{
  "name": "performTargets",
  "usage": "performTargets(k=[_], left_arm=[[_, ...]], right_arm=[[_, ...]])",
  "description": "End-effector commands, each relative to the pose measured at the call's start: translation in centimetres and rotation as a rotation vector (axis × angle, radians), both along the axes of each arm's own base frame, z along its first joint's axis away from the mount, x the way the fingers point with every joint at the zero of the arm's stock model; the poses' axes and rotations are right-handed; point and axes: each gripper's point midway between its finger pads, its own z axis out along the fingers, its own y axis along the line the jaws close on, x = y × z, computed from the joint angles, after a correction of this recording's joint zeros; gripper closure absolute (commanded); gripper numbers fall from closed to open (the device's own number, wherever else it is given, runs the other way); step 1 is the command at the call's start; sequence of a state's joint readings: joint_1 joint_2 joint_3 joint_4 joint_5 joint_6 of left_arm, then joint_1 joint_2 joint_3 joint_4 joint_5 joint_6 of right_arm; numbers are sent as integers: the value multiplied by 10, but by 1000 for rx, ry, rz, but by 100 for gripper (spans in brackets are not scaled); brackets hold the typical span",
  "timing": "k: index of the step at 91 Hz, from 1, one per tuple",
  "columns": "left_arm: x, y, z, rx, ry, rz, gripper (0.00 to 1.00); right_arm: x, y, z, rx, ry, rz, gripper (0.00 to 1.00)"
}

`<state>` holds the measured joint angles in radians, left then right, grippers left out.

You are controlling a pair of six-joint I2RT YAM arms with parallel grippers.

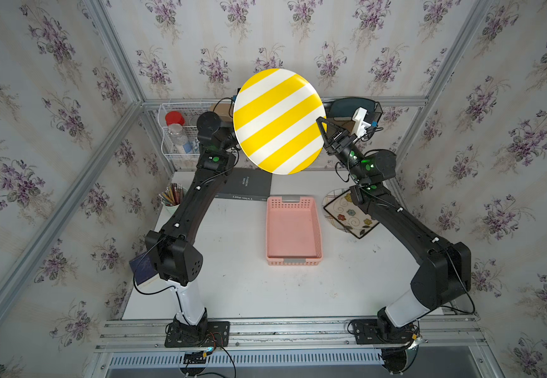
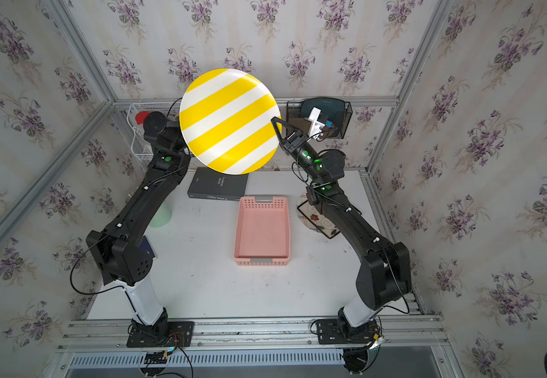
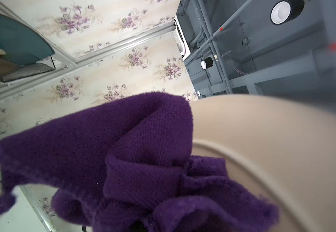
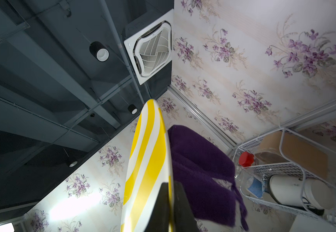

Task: Wipe the wet plate dry
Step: Wipe the plate with towel.

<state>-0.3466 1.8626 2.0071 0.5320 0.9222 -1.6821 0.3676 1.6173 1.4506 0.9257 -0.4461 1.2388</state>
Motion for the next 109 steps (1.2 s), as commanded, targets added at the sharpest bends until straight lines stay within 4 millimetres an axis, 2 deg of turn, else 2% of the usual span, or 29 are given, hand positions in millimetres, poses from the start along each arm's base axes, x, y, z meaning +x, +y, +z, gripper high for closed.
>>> performTargets(k=[1, 9, 17, 26, 30, 36, 43, 49, 56, 62, 67, 75, 79, 91, 103, 109], left_arm=[[-21, 15, 25, -51, -122, -18, 100], [-17, 38, 38, -66, -147, 38, 100], [-14, 45, 44, -73, -158, 67, 100], [-15, 29, 43, -80, -153, 33, 100], [-14, 18, 38, -87, -137, 8, 100], [-19, 0, 33, -107, -117, -35, 100], [-29, -16, 32, -123, -112, -84, 100], [-31, -13, 36, -143, -121, -84, 100], [-30, 2, 43, -165, -132, -47, 100], [-27, 10, 46, -166, -136, -21, 100], [-27, 8, 45, -162, -128, -19, 100], [-30, -8, 40, -161, -107, -57, 100], [-34, -21, 36, -160, -99, -88, 100], [-48, -52, 26, -165, -73, -170, 100], [-54, -57, 20, -166, -78, -188, 100], [-55, -54, 16, -163, -81, -191, 100]], right_arm=[[23, -35, 3, 48, 26, -132, 100], [22, -45, -6, 14, 43, -154, 100], [10, -24, -18, -24, 56, -86, 100], [-6, 16, -29, -41, 62, 11, 100], [-8, 22, -28, -28, 58, 27, 100], [-1, 17, -26, 23, 64, 10, 100], [11, -4, -20, 87, 67, -18, 100], [19, -21, -20, 92, 73, -49, 100], [17, -28, -23, 28, 80, -83, 100], [11, -23, -32, -2, 99, -73, 100], [3, -9, -40, 0, 114, -34, 100], [-9, 18, -44, 4, 108, 29, 100], [-8, 23, -42, 15, 103, 37, 100], [8, 0, -19, 79, 54, -27, 100], [25, -41, -3, 90, 22, -113, 100], [31, -64, -6, 90, 36, -163, 100]])
